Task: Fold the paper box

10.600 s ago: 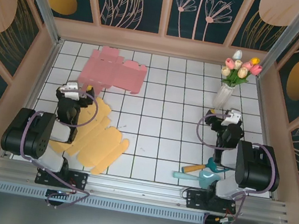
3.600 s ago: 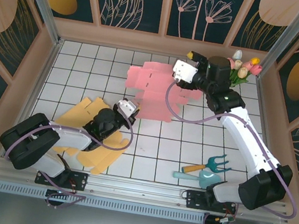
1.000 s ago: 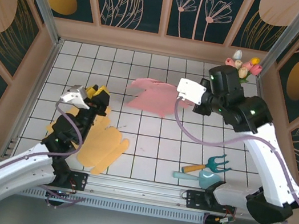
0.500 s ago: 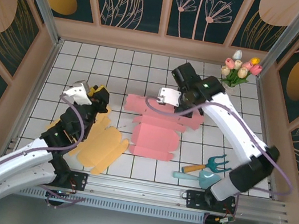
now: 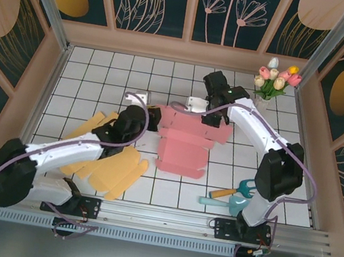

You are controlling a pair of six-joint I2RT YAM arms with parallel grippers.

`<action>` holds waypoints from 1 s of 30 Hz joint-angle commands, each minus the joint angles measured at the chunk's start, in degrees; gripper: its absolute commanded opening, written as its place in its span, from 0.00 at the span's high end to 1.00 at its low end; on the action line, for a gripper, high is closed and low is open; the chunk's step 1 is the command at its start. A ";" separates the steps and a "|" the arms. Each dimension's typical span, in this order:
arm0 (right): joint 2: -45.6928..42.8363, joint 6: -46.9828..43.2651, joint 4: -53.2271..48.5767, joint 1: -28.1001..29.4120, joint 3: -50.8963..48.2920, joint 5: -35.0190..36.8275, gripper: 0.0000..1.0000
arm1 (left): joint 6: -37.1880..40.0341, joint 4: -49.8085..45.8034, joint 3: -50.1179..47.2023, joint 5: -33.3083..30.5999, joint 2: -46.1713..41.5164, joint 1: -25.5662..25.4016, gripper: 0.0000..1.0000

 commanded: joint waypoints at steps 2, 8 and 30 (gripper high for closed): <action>0.46 -2.07 3.21 -2.32 -3.07 -4.95 1.00 | -0.52 2.53 4.30 7.05 4.21 2.25 0.80; -0.80 -3.03 9.03 -3.31 -8.86 -6.52 1.00 | -3.46 10.45 2.68 21.35 9.29 8.27 0.82; -7.88 -2.63 21.54 -4.64 -17.32 -6.80 1.00 | -11.08 15.54 8.29 32.63 20.65 7.55 0.89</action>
